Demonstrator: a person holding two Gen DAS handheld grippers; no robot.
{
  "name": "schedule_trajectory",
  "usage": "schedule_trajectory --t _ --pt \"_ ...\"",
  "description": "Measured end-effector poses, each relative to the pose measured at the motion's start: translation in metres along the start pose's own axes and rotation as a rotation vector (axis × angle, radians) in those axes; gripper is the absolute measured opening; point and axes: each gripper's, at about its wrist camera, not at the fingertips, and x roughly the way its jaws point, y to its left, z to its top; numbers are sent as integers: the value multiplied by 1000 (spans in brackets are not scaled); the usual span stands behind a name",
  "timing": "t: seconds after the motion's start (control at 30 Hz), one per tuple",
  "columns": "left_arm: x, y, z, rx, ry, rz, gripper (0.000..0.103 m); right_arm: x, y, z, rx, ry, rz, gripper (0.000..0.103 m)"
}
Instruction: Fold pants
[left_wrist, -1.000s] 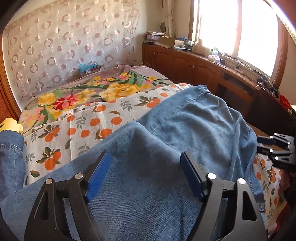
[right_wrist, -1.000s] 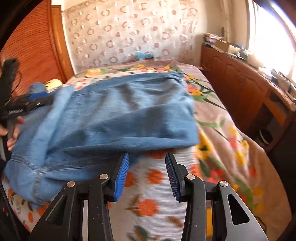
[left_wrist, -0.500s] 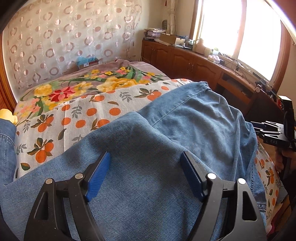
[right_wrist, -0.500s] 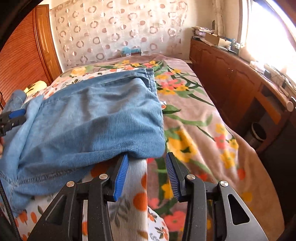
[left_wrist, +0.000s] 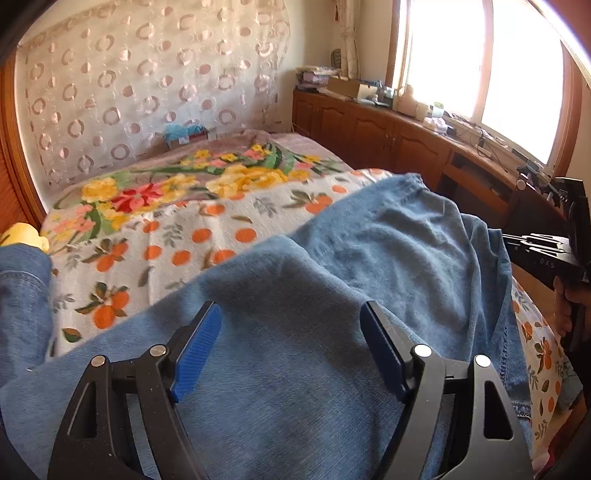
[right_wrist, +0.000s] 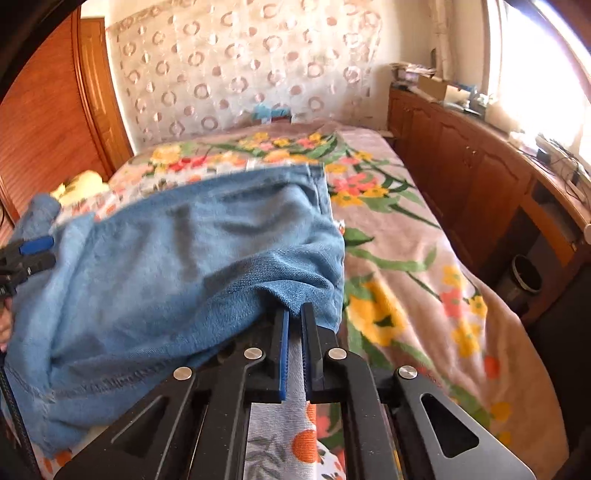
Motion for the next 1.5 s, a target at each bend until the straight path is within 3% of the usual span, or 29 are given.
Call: schedule_trajectory --t 0.27,0.57,0.7,0.87,1.17,1.4,1.5 --pt "-60 12 -7 -16 -71 45 78 -42 19 9 11 -125 70 3" --pt "-131 36 -42 -66 -141 116 78 -86 110 6 -119 -236 245 3" --pt "-155 47 -58 -89 -160 140 78 -105 155 -13 -186 -244 357 3" --pt "-170 53 -76 -112 -165 150 78 -120 182 -50 -258 -194 409 3" --pt "-167 55 -94 -146 -150 142 78 -110 167 -94 -285 -39 393 7" --pt "-160 45 -103 -144 -126 112 78 -116 151 -94 -271 -35 328 10" --pt "-157 37 -103 -136 -119 100 78 -114 140 -86 -251 -38 283 17"
